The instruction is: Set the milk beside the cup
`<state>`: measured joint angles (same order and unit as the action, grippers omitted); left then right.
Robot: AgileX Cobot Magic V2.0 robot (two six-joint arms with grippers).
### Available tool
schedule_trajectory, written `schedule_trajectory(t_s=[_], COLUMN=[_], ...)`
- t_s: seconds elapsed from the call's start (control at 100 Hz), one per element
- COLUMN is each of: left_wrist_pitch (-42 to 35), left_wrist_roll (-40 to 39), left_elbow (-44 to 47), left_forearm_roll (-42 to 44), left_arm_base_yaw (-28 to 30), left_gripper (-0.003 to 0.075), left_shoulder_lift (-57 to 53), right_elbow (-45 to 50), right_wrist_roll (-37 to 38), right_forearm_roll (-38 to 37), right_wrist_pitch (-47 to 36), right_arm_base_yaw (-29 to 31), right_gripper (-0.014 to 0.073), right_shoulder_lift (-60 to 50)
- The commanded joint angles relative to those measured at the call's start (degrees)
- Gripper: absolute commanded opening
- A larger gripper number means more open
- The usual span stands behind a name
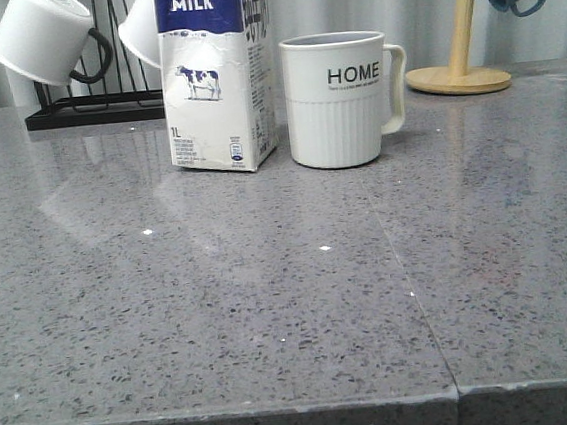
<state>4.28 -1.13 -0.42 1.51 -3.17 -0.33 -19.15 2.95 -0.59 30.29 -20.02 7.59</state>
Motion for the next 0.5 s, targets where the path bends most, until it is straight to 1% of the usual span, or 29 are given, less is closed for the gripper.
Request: schedule_trajectory(t_s=[0.0,0.11,0.21,0.31,0.4,0.49], left_wrist_pitch=[-4.3,-4.3,-4.3,-4.3,-4.3,-4.3], left_wrist_roll=[-0.5,-0.5,-0.5,-0.5,-0.5,-0.5], left_elbow=[3.4,3.4,3.4,3.4,3.4,3.4], left_forearm_roll=[0.1,0.1,0.1,0.1,0.1,0.1], left_arm_base_yaw=[0.2,0.2,0.2,0.2,0.2,0.2], left_gripper=[-0.0020,-0.0020,-0.0020,-0.0020,-0.0020,-0.0020], left_shoulder_lift=[-1.6,-1.6,-1.6,-1.6,-1.6,-1.6], right_elbow=[-1.1,1.4,6.5,12.2,16.1,19.1], right_wrist_roll=[-0.4,-0.4,-0.4,-0.4,-0.4,-0.4], right_forearm_roll=[-0.8,-1.8,-1.2,-0.5,-0.5,-0.6], right_wrist_pitch=[-6.2,-12.7,-23.5,-31.9,-36.7,-38.8], right_arm_base_yaw=[0.1,2.0,7.3,12.8,17.4,20.3], right_gripper=[-0.0066,-0.0066,-0.0066,-0.0066,-0.0066,-0.0066], right_shoulder_lift=[0.6,0.6,0.6,0.6,0.5,-1.7])
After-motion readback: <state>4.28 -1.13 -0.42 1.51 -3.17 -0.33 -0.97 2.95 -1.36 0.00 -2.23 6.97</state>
